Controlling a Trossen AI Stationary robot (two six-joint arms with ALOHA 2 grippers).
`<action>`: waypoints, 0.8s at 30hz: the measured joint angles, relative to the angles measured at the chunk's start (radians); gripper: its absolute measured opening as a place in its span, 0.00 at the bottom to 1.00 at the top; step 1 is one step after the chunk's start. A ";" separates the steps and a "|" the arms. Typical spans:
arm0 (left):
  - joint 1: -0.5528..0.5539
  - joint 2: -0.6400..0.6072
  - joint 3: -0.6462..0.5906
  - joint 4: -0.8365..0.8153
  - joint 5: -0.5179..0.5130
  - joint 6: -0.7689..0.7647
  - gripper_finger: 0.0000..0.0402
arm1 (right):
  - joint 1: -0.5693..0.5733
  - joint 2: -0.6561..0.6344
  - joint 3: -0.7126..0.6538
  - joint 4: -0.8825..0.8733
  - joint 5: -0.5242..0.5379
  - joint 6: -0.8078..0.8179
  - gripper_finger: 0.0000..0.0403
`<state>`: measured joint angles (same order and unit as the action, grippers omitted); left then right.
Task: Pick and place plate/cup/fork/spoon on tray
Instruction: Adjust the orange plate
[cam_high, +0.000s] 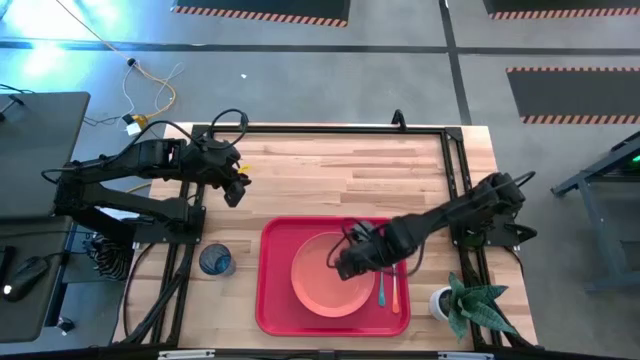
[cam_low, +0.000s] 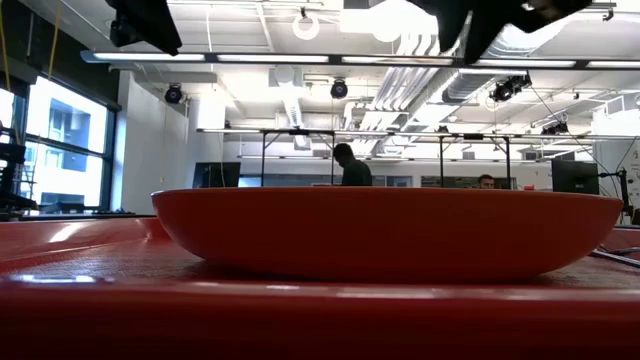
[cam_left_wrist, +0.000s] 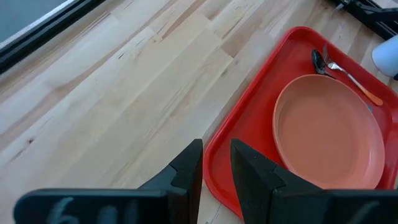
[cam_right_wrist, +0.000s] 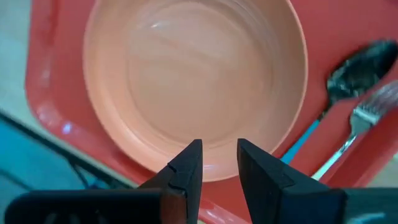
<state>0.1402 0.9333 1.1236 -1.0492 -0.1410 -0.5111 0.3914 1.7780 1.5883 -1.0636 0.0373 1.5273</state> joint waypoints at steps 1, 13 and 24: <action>0.000 0.000 0.000 0.000 0.000 0.011 0.18 | 0.012 0.008 0.000 -0.004 0.012 0.042 0.23; 0.000 0.000 0.000 0.000 0.000 0.053 0.18 | 0.110 0.147 0.000 -0.081 0.013 0.362 0.23; 0.000 0.000 0.000 0.000 0.000 0.070 0.18 | 0.142 0.224 -0.001 -0.092 0.011 0.479 0.23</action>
<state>0.1402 0.9333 1.1236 -1.0489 -0.1406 -0.4416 0.5335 2.0020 1.5875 -1.1553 0.0486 2.0059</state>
